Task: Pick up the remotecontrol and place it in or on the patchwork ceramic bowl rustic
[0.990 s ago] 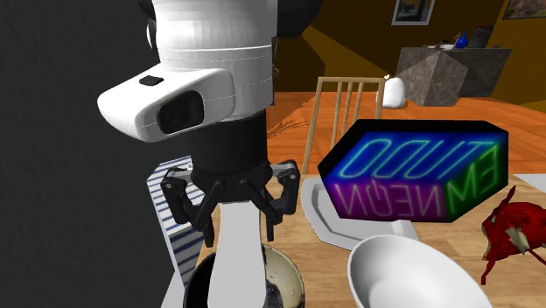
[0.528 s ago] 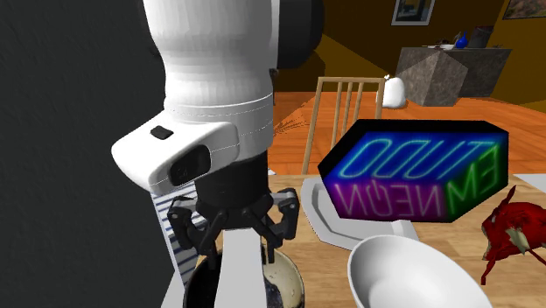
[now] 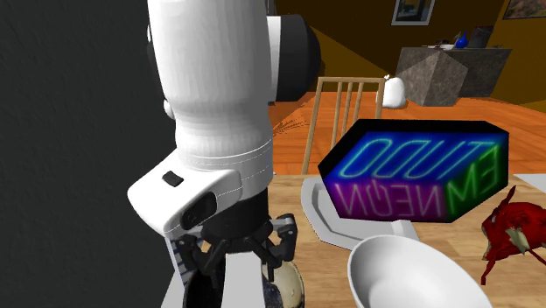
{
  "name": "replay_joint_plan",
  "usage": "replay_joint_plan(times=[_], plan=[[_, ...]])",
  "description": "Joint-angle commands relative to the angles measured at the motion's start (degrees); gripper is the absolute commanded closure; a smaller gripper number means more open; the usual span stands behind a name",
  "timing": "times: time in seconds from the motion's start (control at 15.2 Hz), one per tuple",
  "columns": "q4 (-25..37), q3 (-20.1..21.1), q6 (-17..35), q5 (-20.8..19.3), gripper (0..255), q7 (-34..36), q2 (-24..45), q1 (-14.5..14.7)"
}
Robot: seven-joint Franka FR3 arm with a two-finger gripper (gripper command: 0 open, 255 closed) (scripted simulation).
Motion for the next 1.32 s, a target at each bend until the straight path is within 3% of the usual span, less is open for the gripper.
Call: replay_joint_plan(times=[0.0, 0.33, 0.4, 0.73, 0.99, 1.25], plan=[[-0.19, 0.01, 0.30, 0.01, 255, 0.02, 0.04, 0.03], [-0.19, 0.01, 0.30, 0.00, 255, 0.02, 0.05, 0.03], [-0.17, 0.01, 0.29, 0.01, 0, 0.01, 0.05, 0.02], [-0.20, 0.01, 0.30, 0.01, 0, 0.01, 0.04, 0.02], [7.51, -0.05, -7.15, -0.05, 0, 0.18, 0.29, -0.30], [7.50, -0.05, -7.15, -0.05, 0, 0.18, 0.29, -0.30]])
